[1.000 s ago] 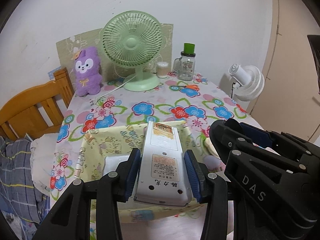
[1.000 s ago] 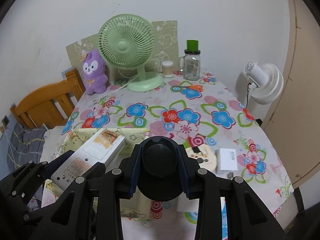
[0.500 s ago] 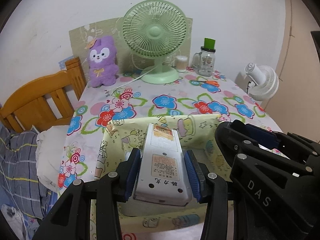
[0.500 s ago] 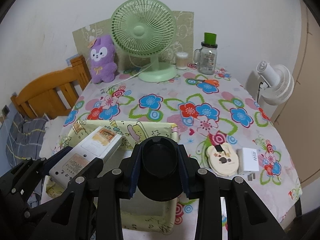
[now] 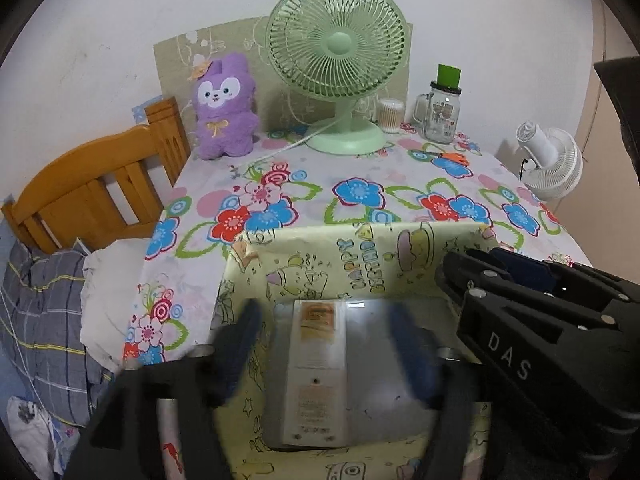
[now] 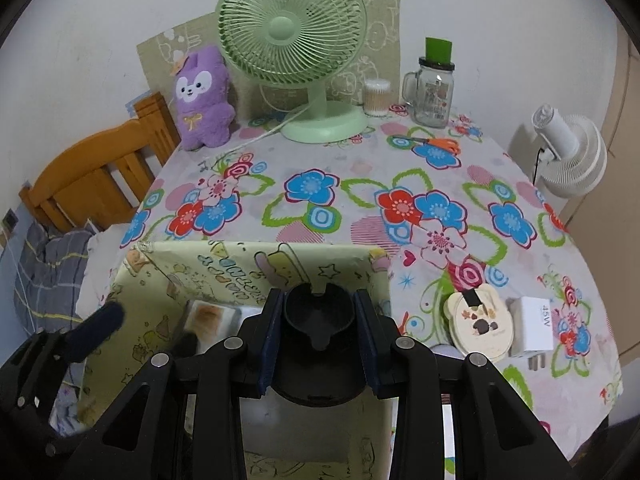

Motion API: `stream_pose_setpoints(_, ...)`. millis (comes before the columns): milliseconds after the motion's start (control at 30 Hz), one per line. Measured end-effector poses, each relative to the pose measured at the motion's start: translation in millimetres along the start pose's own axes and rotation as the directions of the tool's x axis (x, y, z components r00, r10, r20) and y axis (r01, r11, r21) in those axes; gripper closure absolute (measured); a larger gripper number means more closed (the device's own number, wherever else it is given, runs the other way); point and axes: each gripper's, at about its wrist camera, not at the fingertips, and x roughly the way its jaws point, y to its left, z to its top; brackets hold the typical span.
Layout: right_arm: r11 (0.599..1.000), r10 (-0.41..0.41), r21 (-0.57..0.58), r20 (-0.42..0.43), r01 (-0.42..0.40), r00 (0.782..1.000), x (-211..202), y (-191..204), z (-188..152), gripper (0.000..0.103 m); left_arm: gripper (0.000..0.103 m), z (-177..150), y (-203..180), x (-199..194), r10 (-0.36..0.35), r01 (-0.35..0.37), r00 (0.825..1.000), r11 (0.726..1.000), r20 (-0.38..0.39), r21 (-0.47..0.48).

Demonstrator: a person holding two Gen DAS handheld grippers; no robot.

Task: Organize rigid objects
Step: 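Lower the white device into the box and open the left tool while the right tool releases the puck inside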

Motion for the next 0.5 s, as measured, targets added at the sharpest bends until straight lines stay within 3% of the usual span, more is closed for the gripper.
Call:
stream_pose_setpoints(267,0.998,0.055,-0.034,-0.006,-0.055,0.998,-6,5,-2,0.032,0.014,-2,-8,2,-0.031,0.031,0.999,1.000,-0.042,-0.004)
stream_pose_setpoints(500,0.994,-0.017,-0.107,0.056,0.023,0.998,-28,10,-9,0.015,0.010,-3,-15,-12,-0.042,0.042,0.999,0.999,-0.032,-0.009)
